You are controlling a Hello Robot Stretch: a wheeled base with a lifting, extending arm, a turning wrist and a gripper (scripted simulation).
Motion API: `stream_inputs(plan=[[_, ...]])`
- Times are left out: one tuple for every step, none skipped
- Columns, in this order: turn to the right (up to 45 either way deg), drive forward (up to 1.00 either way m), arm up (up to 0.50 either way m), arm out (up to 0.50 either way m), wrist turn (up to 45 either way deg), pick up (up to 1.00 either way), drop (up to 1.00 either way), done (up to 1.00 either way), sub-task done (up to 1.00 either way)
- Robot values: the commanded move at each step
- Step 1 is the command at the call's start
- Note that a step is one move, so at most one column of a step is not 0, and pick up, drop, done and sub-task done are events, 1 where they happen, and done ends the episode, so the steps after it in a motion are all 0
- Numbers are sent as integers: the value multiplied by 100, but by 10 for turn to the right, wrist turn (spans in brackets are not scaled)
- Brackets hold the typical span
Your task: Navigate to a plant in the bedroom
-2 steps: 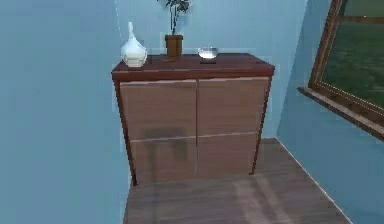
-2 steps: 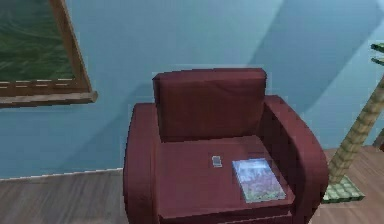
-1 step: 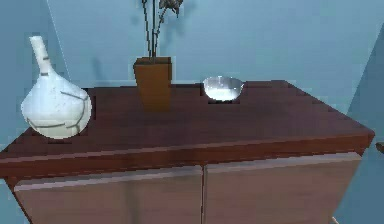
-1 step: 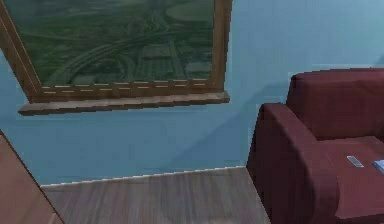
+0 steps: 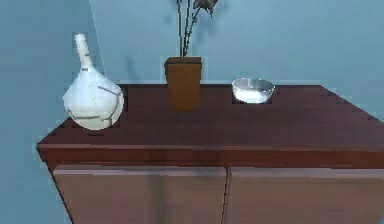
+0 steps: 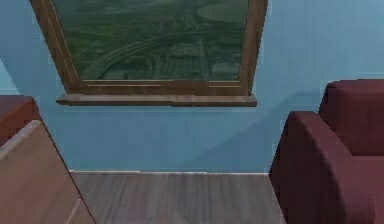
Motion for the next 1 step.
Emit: stream_inputs(plan=[[0, 0, 0, 0, 0, 0, 0, 100, 0]])
